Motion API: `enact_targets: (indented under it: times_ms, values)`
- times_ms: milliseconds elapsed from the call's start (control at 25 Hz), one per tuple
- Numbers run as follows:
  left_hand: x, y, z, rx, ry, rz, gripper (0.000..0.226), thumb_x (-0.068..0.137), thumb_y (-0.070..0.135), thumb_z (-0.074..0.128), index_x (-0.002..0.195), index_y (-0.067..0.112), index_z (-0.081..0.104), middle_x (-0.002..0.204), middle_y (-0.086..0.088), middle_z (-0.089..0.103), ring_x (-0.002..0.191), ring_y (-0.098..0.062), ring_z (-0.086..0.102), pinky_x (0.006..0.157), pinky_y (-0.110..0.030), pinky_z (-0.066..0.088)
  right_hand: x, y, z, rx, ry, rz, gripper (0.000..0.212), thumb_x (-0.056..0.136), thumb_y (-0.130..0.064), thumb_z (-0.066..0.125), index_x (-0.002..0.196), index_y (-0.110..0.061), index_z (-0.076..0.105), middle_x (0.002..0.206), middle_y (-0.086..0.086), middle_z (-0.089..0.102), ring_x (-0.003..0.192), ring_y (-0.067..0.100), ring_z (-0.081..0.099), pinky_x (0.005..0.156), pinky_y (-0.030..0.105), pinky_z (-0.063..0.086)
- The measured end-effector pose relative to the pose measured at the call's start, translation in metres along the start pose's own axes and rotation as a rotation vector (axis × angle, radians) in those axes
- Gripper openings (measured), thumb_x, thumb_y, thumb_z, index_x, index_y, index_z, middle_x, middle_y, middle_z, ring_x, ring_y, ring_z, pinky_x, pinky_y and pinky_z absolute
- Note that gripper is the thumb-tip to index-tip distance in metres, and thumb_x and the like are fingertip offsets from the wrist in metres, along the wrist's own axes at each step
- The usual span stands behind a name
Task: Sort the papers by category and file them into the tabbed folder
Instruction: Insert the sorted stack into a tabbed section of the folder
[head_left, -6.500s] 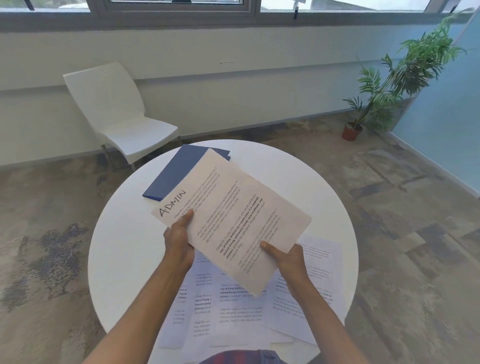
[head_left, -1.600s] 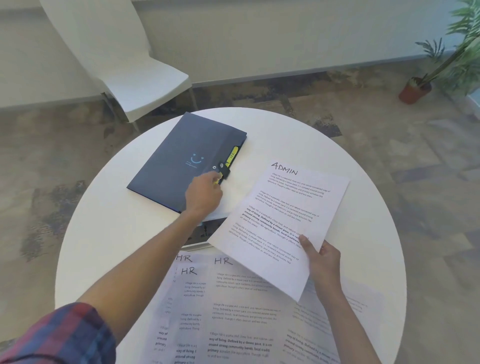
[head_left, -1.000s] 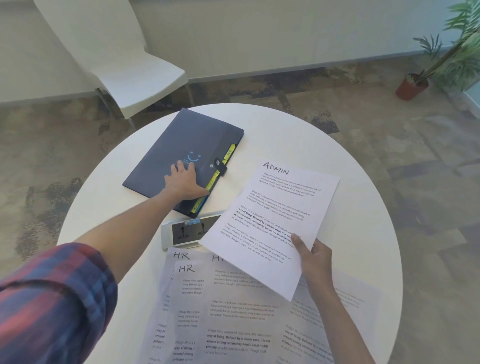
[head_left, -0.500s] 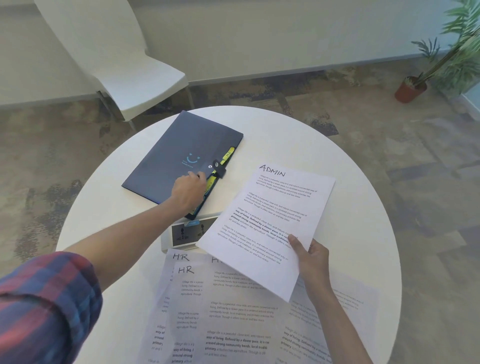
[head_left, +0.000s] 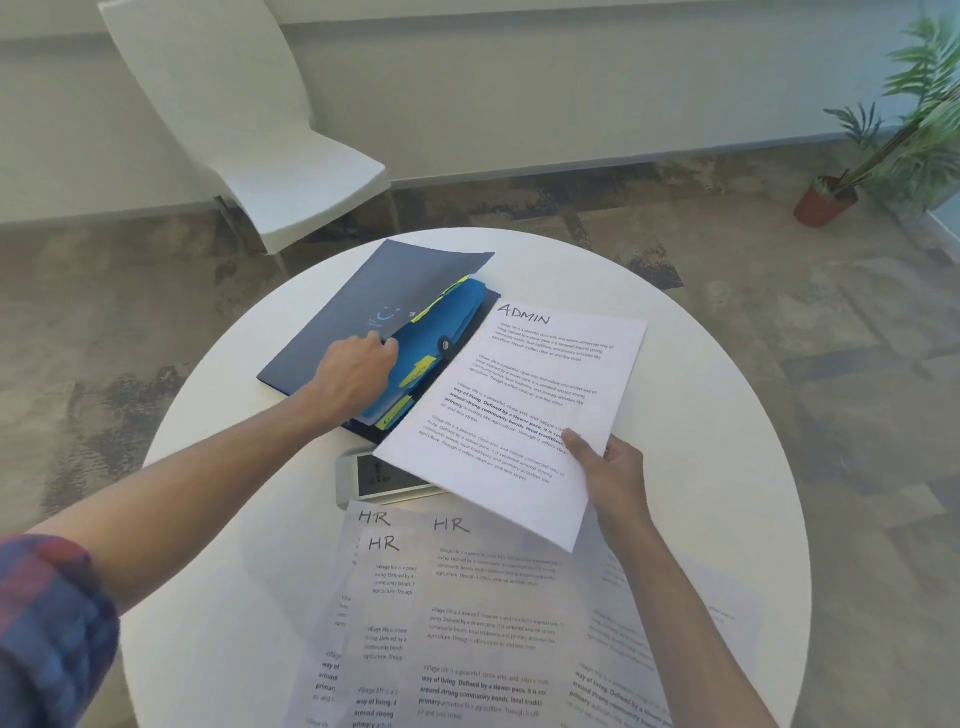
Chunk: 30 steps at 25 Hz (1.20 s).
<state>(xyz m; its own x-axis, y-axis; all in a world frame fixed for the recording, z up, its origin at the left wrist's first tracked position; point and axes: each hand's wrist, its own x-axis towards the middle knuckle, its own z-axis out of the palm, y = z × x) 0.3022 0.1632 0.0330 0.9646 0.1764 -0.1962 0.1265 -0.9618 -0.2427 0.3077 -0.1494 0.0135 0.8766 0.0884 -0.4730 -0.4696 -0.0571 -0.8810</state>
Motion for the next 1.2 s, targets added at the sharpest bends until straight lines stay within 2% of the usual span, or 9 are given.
enact_targets:
  times_ms: [120,200,320,400,520,640,800,1000,1200]
  values:
    - [-0.001,-0.006,-0.004,-0.012,0.045,0.005,0.019,0.096,0.011,0.041,0.100,0.007,0.058,0.096,-0.008,0.066,0.071,-0.027,0.061,0.055,-0.034,0.043,0.020,-0.015,0.021,-0.067,-0.033,-0.023,0.024,0.091,-0.014,0.070,0.113,-0.006,0.072,0.107,0.006,0.076,0.097,0.023,0.073,0.090,0.041,0.057]
    - [-0.004,-0.005,-0.008,-0.054,0.055,0.016,0.021,0.098,0.017,0.041,0.101,0.008,0.061,0.096,-0.005,0.067,0.066,-0.020,0.056,0.055,-0.031,0.042,0.034,-0.023,0.035,-0.123,-0.057,-0.021,0.023,0.091,-0.014,0.069,0.112,-0.006,0.072,0.107,0.008,0.075,0.098,0.026,0.072,0.086,0.039,0.058]
    - [-0.011,-0.004,-0.017,-0.081,0.030,0.043,0.019,0.095,0.016,0.045,0.106,0.009,0.059,0.099,-0.003,0.066,0.066,-0.015,0.048,0.058,-0.028,0.039,0.057,-0.030,0.055,-0.178,-0.073,0.007,0.025,0.089,-0.013,0.070,0.113,-0.005,0.071,0.109,0.009,0.074,0.100,0.028,0.070,0.090,0.043,0.057]
    - [-0.017,-0.001,-0.027,-0.061,0.015,0.070,0.020,0.093,0.011,0.047,0.111,0.010,0.057,0.105,-0.003,0.064,0.069,-0.017,0.049,0.059,-0.027,0.036,0.070,-0.035,0.066,-0.207,-0.083,0.025,0.027,0.088,-0.012,0.070,0.114,-0.004,0.070,0.111,0.010,0.073,0.100,0.029,0.070,0.087,0.043,0.059]
    - [-0.023,0.006,-0.034,0.034,0.021,0.115,0.023,0.094,0.004,0.042,0.113,0.007,0.054,0.110,-0.006,0.062,0.085,-0.028,0.064,0.063,-0.032,0.041,0.081,-0.042,0.081,-0.270,-0.089,-0.009,0.027,0.089,-0.011,0.069,0.114,-0.002,0.069,0.106,0.009,0.070,0.098,0.029,0.068,0.082,0.038,0.058]
    - [-0.027,0.013,-0.037,0.077,0.018,0.122,0.025,0.092,-0.003,0.040,0.111,0.005,0.053,0.111,-0.010,0.061,0.090,-0.033,0.065,0.063,-0.034,0.039,0.080,-0.045,0.095,-0.319,-0.095,-0.040,0.023,0.089,-0.011,0.067,0.110,-0.002,0.070,0.104,0.011,0.070,0.095,0.030,0.066,0.081,0.040,0.059]
    - [-0.034,0.021,-0.045,0.061,0.008,0.147,0.024,0.094,0.001,0.041,0.114,0.004,0.052,0.112,-0.009,0.059,0.092,-0.030,0.064,0.064,-0.031,0.036,0.075,-0.046,0.113,-0.411,-0.101,-0.035,0.021,0.089,-0.011,0.065,0.105,0.003,0.069,0.098,0.013,0.068,0.084,0.027,0.061,0.069,0.036,0.058]
    - [-0.038,0.017,-0.038,0.048,0.007,0.173,0.023,0.090,-0.003,0.042,0.110,0.005,0.052,0.110,-0.009,0.059,0.089,-0.032,0.063,0.064,-0.033,0.036,0.074,-0.049,0.105,-0.416,-0.075,0.036,0.023,0.087,-0.010,0.066,0.106,0.003,0.067,0.099,0.013,0.065,0.089,0.029,0.062,0.048,0.023,0.047]
    - [-0.036,0.016,-0.037,0.052,0.004,0.184,0.025,0.092,-0.002,0.040,0.113,0.005,0.052,0.111,-0.009,0.058,0.089,-0.032,0.064,0.063,-0.034,0.037,0.069,-0.047,0.093,-0.354,-0.025,0.000,0.015,0.089,-0.010,0.065,0.102,-0.004,0.069,0.102,0.010,0.069,0.092,0.029,0.064,0.069,0.030,0.050]
